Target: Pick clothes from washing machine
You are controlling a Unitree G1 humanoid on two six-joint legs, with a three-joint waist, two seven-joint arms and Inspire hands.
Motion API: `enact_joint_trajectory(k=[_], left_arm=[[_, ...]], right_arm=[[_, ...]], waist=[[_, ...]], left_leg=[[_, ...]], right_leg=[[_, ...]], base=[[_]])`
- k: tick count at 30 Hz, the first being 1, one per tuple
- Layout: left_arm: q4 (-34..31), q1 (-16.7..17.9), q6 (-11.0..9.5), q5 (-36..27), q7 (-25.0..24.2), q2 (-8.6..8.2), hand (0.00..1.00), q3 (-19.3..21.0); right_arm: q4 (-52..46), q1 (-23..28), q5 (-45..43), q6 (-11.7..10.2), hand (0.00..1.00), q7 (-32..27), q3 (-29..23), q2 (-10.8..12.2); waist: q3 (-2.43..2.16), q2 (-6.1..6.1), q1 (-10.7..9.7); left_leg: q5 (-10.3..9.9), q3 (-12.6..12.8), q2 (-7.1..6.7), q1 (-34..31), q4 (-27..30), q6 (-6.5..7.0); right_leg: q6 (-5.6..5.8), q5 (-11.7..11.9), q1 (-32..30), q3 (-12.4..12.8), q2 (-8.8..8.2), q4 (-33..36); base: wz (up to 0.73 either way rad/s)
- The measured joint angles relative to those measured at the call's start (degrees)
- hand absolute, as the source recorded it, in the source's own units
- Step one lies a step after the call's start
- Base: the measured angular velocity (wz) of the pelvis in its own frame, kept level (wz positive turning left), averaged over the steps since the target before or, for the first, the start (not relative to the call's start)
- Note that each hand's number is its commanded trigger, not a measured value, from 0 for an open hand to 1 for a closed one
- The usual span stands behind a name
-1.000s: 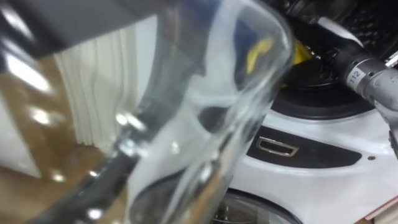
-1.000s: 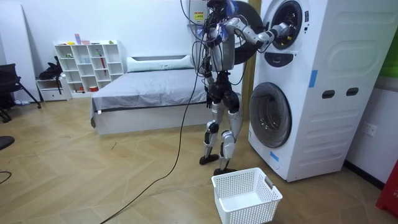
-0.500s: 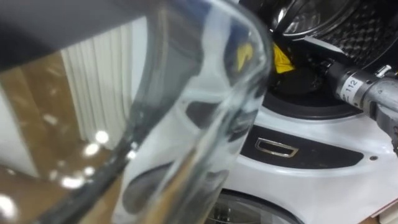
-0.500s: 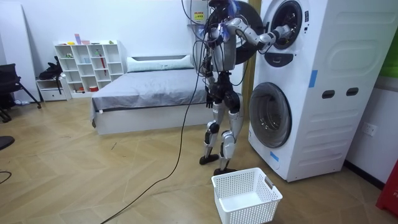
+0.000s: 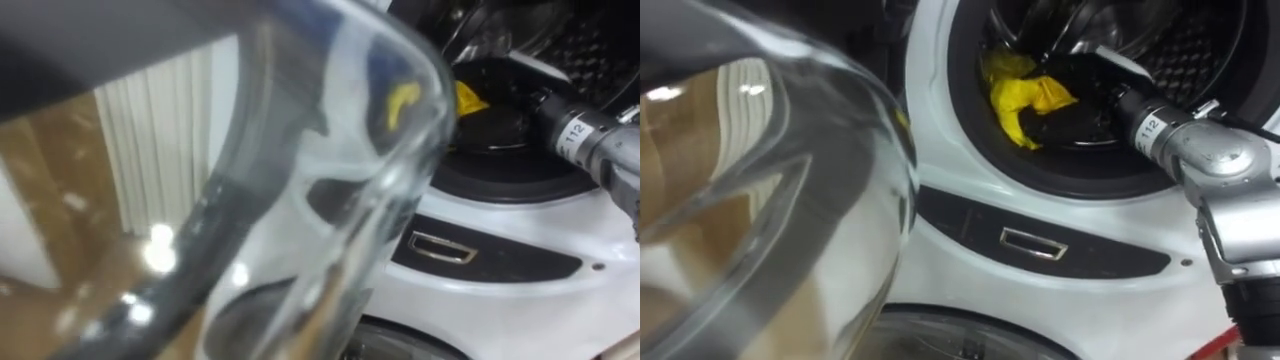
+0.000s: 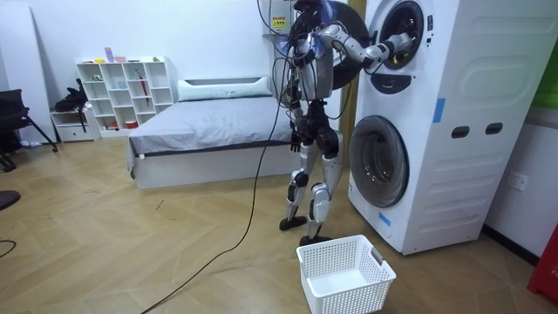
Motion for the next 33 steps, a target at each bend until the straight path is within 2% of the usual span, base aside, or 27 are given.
enact_joint_trajectory(k=[3, 10, 13, 15, 16, 19, 21, 22, 23, 24, 25, 26, 28, 29, 31, 33], left_arm=[[0.0, -0.25, -0.04, -0.11, 0.05, 0.1, 0.0, 0.0], [0.08, -0.7, -0.32, -0.39, 1.4, 0.08, 0.0, -0.75], [0.12, -0.16, -0.6, -0.35, 2.31, 0.06, 0.0, -0.64], [0.04, 0.27, -0.67, -0.33, 2.69, -0.21, 0.0, 0.52], [0.07, 0.17, -0.84, -0.37, 2.79, -0.3, 0.0, 0.74], [0.42, 0.95, -2.65, -0.66, 4.17, -0.72, 0.0, 0.99], [0.97, 1.88, -3.53, -1.02, 4.7, -1.24, 0.0, 1.38], [1.16, 2.3, -3.71, -0.99, 4.94, -1.78, 0.0, 1.53], [1.14, 3.48, -3.92, -0.94, 5.04, -2.48, 0.0, 1.53], [1.14, 3.79, -4.15, -0.94, 5.04, -2.85, 0.0, 1.57], [1.11, 4.44, -4.59, -0.95, 5.05, -3.68, 0.0, 1.58], [1.22, 5.4, -4.91, -0.86, 5.05, -4.51, 0.0, 1.57], [1.23, 6.08, -5.18, -0.87, 5.02, -5.18, 0.0, 1.56], [1.22, 6.37, -5.33, -0.93, 5.02, -5.11, 0.0, 1.67], [1.13, 6.53, -5.8, -0.81, 5.08, -4.93, 0.0, 2.32], [1.23, 6.69, -6.56, -0.75, 5.31, -4.87, 0.0, 2.88]], right_arm=[[-0.42, 0.07, 0.35, -0.04, 1.0, -0.31, 0.13, 0.02], [-5.04, 0.46, 0.11, 0.21, 1.0, -3.5, 1.11, 0.43], [-11.03, 2.15, -2.25, 0.71, 1.0, -5.22, 1.22, 0.42], [-15.85, 3.04, -4.18, 0.94, 1.0, -6.28, 0.88, 0.35], [-20.04, 3.76, -5.43, 1.37, 1.0, -7.01, 0.31, -0.11], [-30.53, 6.73, -5.65, 1.29, 1.0, -9.56, -2.08, -0.28], [-36.39, 9.64, -4.64, 1.12, 1.0, -10.56, -4.25, 0.07], [-39.58, 11.77, -4.04, 0.39, 1.0, -10.71, -5.36, 1.1], [-43.1, 14.29, -3.78, -0.28, 1.0, -11.0, -6.53, 2.51], [-44.78, 15.94, -3.23, -0.83, 1.0, -11.18, -7.28, 3.44], [-47.8, 19.68, -1.37, -1.82, 1.0, -11.36, -8.76, 5.46], [-49.12, 22.86, 0.67, -3.02, 1.0, -11.46, -9.38, 6.91], [-50.36, 26.65, 2.44, -3.28, 1.0, -11.46, -10.43, 8.53], [-50.22, 27.98, 3.98, -3.27, 1.0, -11.51, -10.99, 8.83], [-50.35, 29.9, 5.82, -3.34, 1.0, -11.52, -12.54, 8.8], [-50.32, 31.67, 6.24, -3.38, 1.0, -11.55, -13.57, 8.85]], waist=[[-0.05, -0.08, 0.43], [-0.29, -0.44, -0.65], [-0.3, -0.45, -0.75], [-0.38, -0.46, -1.6], [-0.6, -0.35, -2.01], [-0.41, 0.49, -3.26], [-0.47, 1.0, -3.65], [-0.8, 1.54, -4.18], [-0.93, 2.16, -4.77], [-0.77, 2.52, -5.13], [-0.3, 3.42, -5.82], [-0.45, 4.36, -6.72], [-0.59, 5.08, -7.82], [-0.33, 5.45, -8.63], [-0.2, 5.66, -9.19], [-0.16, 5.61, -9.97]], left_leg=[[0.0, -0.68, 0.09, 0.14, 0.0, 0.0], [0.0, -0.25, 0.3, -0.25, -0.06, 0.0], [0.0, 0.46, 0.37, -0.33, -0.05, 0.0], [0.0, 1.37, 0.42, -0.39, 0.05, -0.01], [0.0, 1.21, 0.43, -0.7, 0.06, -0.01], [0.0, 1.21, 0.43, -0.6, 0.04, -0.01], [0.0, 1.28, 0.32, -0.01, 0.03, -0.01], [0.0, 1.25, 0.19, 0.09, 0.03, -0.01], [0.0, 1.32, 0.08, 0.22, 0.02, -0.01], [0.0, 1.35, 0.09, 0.48, 0.02, -0.01], [0.0, 1.79, 0.08, 0.79, -0.07, -0.01], [-0.01, 2.91, 0.04, 0.88, -0.12, -0.01], [-0.02, 3.15, -0.08, 0.94, -0.16, -0.01], [-0.04, 3.36, -0.08, 0.86, -0.28, -0.02], [-0.35, 3.73, 0.1, 0.4, -0.49, -0.2], [-0.69, 4.01, 0.18, -0.05, -0.72, -0.52]], right_leg=[[-0.03, -0.01, 0.01, -0.05, 0.19, -0.02], [-0.17, -0.1, -0.45, 0.16, 0.47, -0.04], [-0.23, -0.14, -0.72, 1.18, 0.59, -0.02], [-0.25, -0.15, -1.03, 1.54, 0.62, 0.0], [-0.25, -0.15, -1.41, 1.56, 0.6, 0.05], [-0.26, -0.15, -1.08, 1.96, 0.5, 0.14], [-0.26, -0.14, -0.57, 3.09, 0.47, 0.08], [-0.26, -0.14, -0.46, 3.13, 0.37, 0.1], [-0.25, -0.14, -0.29, 3.1, 0.18, 0.08], [-0.25, -0.14, -0.08, 3.08, 0.07, 0.07], [-0.24, -0.14, 0.48, 3.09, -0.27, 0.06], [-0.2, -0.17, 0.53, 3.16, -0.3, 0.05], [-0.12, -0.21, 0.43, 3.39, -0.46, 0.11], [-0.05, -0.25, 0.2, 3.67, -0.46, 0.12], [0.06, -0.34, -0.71, 4.14, -0.4, 0.15], [-0.32, -0.4, -1.56, 4.51, 0.06, 0.48]], base=[[-0.1], [-0.01], [-0.08], [-0.05], [0.13], [0.14], [-0.03], [-0.06], [-0.04], [0.04], [0.04], [0.0], [-0.09], [-0.12], [-0.17], [-0.14]])
